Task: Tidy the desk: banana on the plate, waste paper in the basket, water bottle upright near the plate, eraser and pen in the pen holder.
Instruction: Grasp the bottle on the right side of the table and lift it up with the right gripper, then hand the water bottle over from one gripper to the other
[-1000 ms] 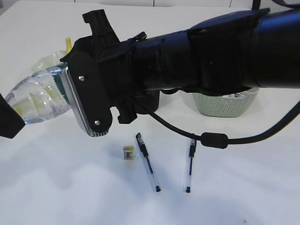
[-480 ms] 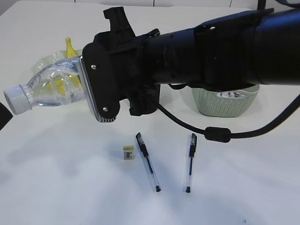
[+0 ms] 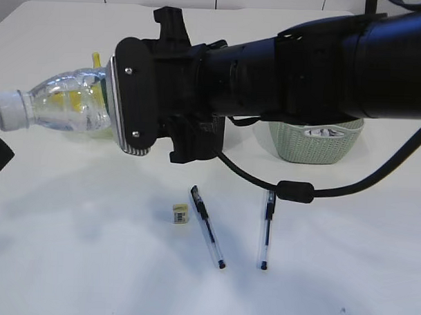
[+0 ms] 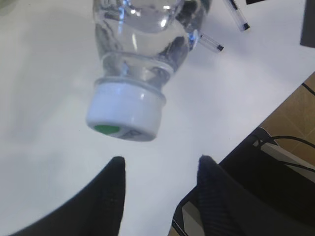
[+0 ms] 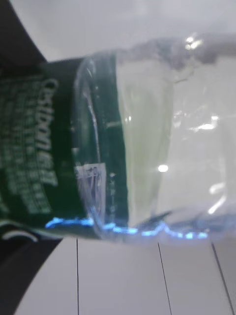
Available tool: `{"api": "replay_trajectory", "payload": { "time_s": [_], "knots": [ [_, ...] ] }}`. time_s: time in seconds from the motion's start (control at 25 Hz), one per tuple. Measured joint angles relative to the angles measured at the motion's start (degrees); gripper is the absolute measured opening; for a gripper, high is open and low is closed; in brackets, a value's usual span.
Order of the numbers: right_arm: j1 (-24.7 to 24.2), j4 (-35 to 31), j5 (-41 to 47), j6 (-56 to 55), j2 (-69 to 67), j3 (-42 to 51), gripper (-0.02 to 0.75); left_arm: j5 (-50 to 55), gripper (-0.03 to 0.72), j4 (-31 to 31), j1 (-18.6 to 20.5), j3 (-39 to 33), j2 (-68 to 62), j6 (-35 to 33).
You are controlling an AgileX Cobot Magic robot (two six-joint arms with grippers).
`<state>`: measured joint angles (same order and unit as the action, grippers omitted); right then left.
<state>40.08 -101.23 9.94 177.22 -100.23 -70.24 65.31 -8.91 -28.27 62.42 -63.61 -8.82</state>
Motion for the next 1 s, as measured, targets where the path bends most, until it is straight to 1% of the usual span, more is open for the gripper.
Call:
{"api": "replay_trajectory", "payload": {
  "time_s": [0.24, 0.48, 0.76, 1.0],
  "knots": [
    [-1.93, 0.0, 4.19, -11.91, 0.0, 0.0, 0.417, -0.05, 0.337, 0.11, 0.0, 0.0, 0.0, 0.0],
    [-7.91, 0.11, 9.75, -25.81, 0.0, 0.0, 0.417, -0.05, 0.337, 0.21, 0.0, 0.0, 0.0, 0.0],
    [-14.06, 1.03, 21.82, -40.77, 0.0, 0.0, 0.417, -0.56, 0.337, 0.21, 0.0, 0.0, 0.0, 0.1],
    [-16.09, 1.82, 31.71, -48.59, 0.0, 0.0, 0.417, -4.33, 0.337, 0.21, 0.0, 0.0, 0.0, 0.1]
  ]
}}
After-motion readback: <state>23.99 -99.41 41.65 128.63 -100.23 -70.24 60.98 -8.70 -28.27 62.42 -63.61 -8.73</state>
